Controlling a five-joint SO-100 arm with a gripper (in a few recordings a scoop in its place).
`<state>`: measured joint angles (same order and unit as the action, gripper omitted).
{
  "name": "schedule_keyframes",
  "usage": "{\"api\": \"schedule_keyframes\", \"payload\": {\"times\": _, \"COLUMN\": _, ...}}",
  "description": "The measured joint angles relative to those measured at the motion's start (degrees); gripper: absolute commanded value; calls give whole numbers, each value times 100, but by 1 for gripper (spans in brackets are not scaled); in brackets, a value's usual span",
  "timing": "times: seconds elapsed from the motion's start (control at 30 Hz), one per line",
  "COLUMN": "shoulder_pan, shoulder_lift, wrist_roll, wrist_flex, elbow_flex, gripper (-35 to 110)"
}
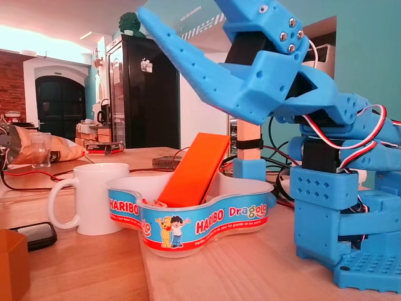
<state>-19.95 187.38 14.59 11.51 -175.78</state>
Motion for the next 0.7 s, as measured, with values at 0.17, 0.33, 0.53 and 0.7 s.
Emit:
{"api": "schedule_keyframes", "payload": {"times": 0.17, "shoulder_pan": 0, "shoulder_lift": 0, "wrist_roll": 0, "wrist_flex": -9, "elbow_flex": -9, "gripper": 22}}
{"api": "schedule_keyframes", "payload": {"times": 0.33, "shoulder_pan": 0, "shoulder_lift": 0, "wrist_roll": 9, "wrist_flex": -9, "elbow_flex": -44, "gripper": 22}}
{"api": "schedule_keyframes", "payload": {"times": 0.53, "shoulder_pan": 0, "shoulder_lift": 0, "wrist_roll": 9, "wrist_flex": -9, "elbow_flex": -141, "gripper": 22}}
{"api": "schedule_keyframes", "payload": {"times": 0.7, "shoulder_pan": 0, "shoulder_lift": 0, "wrist_roll": 114, "wrist_flex": -9, "elbow_flex": -229, "gripper": 22}}
